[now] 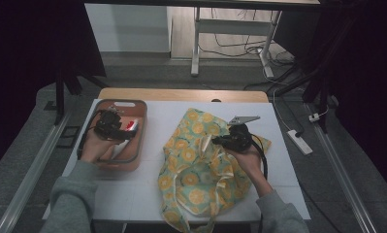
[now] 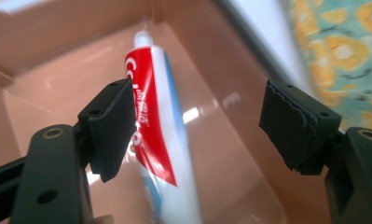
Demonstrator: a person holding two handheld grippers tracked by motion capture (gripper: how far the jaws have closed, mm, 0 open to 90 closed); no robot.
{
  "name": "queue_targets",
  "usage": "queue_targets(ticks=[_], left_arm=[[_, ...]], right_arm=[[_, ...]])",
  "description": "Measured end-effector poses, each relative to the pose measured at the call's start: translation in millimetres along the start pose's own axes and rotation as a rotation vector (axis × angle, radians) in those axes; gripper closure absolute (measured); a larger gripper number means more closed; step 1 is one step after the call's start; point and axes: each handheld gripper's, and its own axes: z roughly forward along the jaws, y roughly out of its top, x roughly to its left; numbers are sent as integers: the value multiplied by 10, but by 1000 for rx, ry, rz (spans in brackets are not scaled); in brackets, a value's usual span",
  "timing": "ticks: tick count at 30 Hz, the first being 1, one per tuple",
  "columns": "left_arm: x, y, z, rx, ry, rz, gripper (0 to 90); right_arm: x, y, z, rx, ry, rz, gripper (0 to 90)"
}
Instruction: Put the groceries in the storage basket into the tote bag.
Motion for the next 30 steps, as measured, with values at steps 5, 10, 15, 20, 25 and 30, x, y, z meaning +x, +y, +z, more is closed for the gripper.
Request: queue_targets(ticks=[5, 10, 15, 20, 25, 30], left_arm=[[147, 18, 218, 76, 2, -38, 255], [221, -14, 334, 133, -3, -60, 236], [234, -17, 434, 174, -42, -68, 255], [215, -19, 512, 219, -33, -58, 374], [237, -4, 500, 218, -61, -83, 531], [311, -11, 487, 217, -112, -127, 661]], right_arm=[[-2, -17, -4, 10, -2, 2, 884], [-4, -18, -10, 6, -2, 1, 884], [-9, -28, -14, 9, -5, 2, 884], [-4, -15, -54, -4, -10, 1, 884], [-28, -28, -84, -7, -15, 9, 884], [-24, -24, -110, -16, -19, 7, 884]])
